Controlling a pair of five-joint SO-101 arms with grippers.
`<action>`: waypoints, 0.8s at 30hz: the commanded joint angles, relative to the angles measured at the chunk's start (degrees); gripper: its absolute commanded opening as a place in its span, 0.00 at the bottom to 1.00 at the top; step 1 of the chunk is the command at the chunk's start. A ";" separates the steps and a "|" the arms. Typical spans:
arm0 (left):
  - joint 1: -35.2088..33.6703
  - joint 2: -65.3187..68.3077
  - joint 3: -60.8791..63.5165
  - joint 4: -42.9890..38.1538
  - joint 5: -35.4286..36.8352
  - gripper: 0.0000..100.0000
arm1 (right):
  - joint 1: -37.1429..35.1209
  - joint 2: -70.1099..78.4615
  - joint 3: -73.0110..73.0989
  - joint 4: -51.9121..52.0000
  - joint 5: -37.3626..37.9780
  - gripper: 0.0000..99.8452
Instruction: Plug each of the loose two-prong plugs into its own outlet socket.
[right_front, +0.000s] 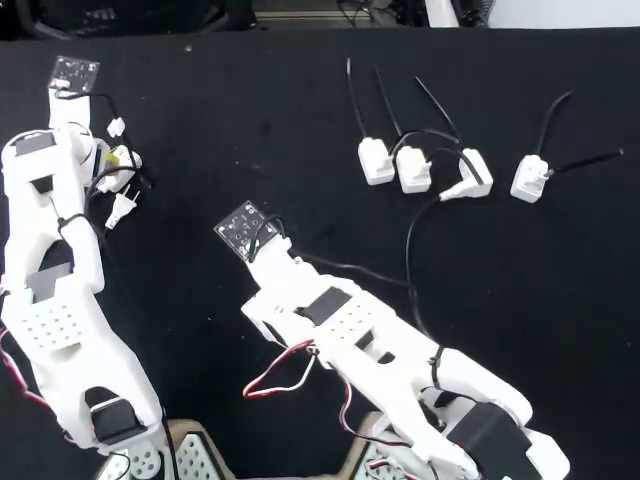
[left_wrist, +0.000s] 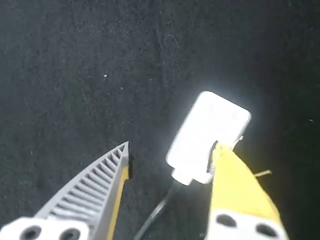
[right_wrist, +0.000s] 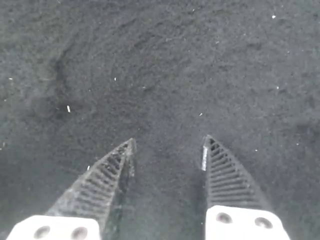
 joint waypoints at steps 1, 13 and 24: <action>2.07 -2.11 -4.97 2.11 -0.79 0.27 | -0.70 -2.68 -0.75 -1.58 -0.09 0.20; 3.30 14.24 -22.90 4.57 -10.55 0.27 | -0.70 -2.68 -0.75 -1.58 -0.09 0.20; 3.03 29.63 -42.07 17.32 -10.46 0.27 | -0.70 -2.77 -0.75 -1.58 -0.09 0.20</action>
